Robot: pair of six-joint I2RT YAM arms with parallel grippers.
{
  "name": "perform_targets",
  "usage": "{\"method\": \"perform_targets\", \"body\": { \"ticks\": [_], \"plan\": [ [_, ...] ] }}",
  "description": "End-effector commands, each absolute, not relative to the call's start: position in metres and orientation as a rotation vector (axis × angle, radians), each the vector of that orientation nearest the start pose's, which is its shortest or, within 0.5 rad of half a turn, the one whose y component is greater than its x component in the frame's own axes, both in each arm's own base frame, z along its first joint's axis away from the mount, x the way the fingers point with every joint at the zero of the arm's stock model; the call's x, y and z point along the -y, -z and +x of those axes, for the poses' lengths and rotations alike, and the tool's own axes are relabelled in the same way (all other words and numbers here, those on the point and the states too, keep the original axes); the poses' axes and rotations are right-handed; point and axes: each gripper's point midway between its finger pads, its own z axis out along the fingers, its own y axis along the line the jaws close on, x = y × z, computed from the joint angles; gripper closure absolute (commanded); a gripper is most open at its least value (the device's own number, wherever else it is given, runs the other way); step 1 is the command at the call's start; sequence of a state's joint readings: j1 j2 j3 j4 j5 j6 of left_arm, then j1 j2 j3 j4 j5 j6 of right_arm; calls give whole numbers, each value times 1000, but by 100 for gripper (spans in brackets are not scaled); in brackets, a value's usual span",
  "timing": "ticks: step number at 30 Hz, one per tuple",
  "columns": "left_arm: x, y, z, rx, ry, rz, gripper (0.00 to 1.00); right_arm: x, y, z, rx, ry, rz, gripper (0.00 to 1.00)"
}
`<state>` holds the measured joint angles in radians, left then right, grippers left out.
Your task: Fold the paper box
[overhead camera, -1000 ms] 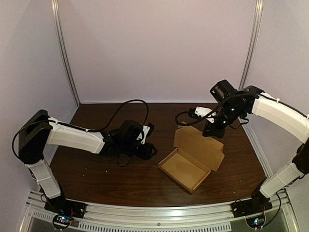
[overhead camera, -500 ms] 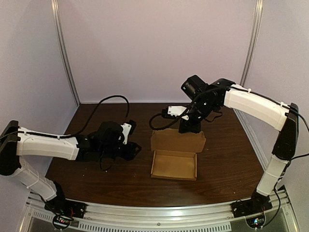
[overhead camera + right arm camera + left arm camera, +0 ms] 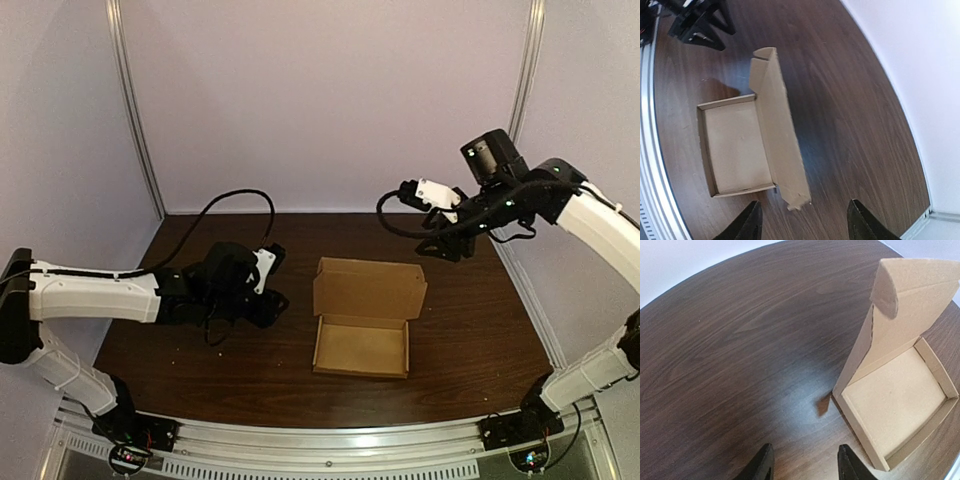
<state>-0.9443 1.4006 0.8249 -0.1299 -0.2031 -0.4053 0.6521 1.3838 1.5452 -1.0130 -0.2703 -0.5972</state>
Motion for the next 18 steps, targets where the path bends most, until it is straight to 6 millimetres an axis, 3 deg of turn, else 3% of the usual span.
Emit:
{"method": "perform_targets", "body": {
  "ticks": [1,5,8,11,18],
  "plan": [
    [326,-146,270,-2202,526,542,54,-212,-277,285,-1930,-263,-1262,39],
    [345,-149,279,-2190,537,572,54,-176,-242,309,-1997,-224,-1146,39],
    [361,-150,286,-2199,549,587,54,-164,-213,314,-2113,-315,-1112,40],
    [375,-150,291,-2203,562,590,54,-172,-193,304,-2135,-425,-1128,38],
    [390,-144,296,-2214,554,584,61,-186,-173,300,-2143,-562,-1100,38]
  ]
}}
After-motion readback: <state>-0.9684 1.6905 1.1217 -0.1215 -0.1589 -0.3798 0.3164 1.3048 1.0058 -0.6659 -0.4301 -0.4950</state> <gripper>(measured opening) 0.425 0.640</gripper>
